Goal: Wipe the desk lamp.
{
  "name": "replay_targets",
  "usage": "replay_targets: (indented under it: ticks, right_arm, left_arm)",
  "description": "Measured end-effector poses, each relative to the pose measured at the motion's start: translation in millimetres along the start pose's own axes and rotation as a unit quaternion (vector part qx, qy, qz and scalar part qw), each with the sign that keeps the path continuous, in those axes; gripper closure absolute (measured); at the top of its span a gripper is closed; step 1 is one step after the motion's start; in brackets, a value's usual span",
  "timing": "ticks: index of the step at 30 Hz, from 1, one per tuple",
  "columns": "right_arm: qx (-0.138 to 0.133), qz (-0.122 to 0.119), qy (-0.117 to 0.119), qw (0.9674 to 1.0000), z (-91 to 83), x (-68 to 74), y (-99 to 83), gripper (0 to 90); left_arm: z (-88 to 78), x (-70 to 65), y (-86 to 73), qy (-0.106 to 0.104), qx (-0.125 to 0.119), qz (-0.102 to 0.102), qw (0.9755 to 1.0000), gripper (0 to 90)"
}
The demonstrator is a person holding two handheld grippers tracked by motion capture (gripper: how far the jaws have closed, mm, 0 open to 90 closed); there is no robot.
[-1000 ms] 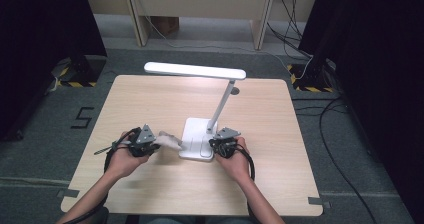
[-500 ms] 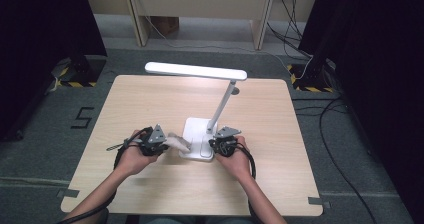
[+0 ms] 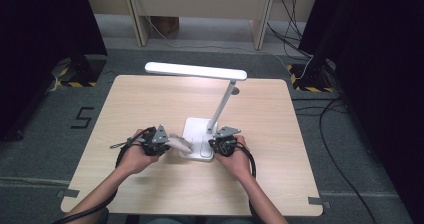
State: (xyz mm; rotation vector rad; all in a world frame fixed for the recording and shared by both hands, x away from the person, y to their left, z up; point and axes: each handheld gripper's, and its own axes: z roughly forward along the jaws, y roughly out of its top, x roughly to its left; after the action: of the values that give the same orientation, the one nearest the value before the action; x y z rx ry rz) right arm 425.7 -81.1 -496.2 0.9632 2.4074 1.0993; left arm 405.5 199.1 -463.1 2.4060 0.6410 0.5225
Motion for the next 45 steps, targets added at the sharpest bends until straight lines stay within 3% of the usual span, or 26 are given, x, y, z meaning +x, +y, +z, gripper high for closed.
replay_targets:
  ticks: [8, 21, 29, 37, 45]
  right_arm:
    - [-0.002, 0.001, 0.0, 1.0, -0.2, -0.4, -0.7, 90.0]
    - [-0.001, 0.002, 0.002, 1.0, -0.2, -0.9, -0.7, 90.0]
    - [-0.001, 0.001, 0.002, 1.0, -0.2, -0.8, -0.6, 90.0]
    - [-0.002, 0.001, 0.0, 1.0, 0.1, -0.1, -0.5, 90.0]
    - [-0.001, 0.001, 0.003, 1.0, 0.2, 0.2, -0.3, 90.0]
  left_arm:
    - [0.7, -0.3, -5.6, -0.003, 0.002, -0.004, 1.0, 84.5]
    - [24.1, -13.3, 22.8, -0.028, 0.014, 0.022, 0.9993, 84.4]
    - [34.2, -20.4, 37.5, -0.029, 0.016, 0.034, 0.9989, 84.0]
    - [43.7, -24.4, 49.0, -0.039, 0.009, 0.025, 0.9989, 82.8]
    - [54.6, -26.3, 48.1, -0.059, -0.006, -0.006, 0.9982, 81.8]
